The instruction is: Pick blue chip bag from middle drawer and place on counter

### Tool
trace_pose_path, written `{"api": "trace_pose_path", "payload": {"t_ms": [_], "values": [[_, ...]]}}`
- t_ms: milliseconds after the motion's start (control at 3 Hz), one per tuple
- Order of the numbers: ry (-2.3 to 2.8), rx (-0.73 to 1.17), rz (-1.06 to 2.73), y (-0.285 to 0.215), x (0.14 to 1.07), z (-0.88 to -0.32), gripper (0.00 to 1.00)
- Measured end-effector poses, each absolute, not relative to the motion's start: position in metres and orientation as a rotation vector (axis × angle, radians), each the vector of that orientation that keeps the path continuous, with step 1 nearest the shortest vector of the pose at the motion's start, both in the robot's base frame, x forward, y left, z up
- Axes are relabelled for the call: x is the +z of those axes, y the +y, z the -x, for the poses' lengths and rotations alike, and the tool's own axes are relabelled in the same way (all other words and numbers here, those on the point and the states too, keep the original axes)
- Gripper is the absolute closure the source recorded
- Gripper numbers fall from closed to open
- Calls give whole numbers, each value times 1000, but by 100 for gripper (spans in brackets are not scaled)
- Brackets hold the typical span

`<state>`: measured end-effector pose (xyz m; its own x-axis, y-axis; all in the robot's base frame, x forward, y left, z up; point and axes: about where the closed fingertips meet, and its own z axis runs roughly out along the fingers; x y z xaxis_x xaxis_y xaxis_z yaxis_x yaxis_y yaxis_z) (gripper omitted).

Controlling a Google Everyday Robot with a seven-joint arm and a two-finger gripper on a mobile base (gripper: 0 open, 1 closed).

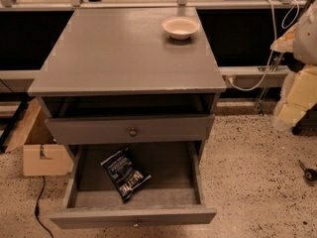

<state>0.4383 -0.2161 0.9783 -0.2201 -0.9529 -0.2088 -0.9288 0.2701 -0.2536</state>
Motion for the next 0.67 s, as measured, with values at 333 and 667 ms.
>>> {"api": "trace_pose_path", "payload": {"t_ms": [333,667], "values": [[2226,-105,1720,-216,978,-438,0],[2221,-88,1716,-210,971,-441,0]]}}
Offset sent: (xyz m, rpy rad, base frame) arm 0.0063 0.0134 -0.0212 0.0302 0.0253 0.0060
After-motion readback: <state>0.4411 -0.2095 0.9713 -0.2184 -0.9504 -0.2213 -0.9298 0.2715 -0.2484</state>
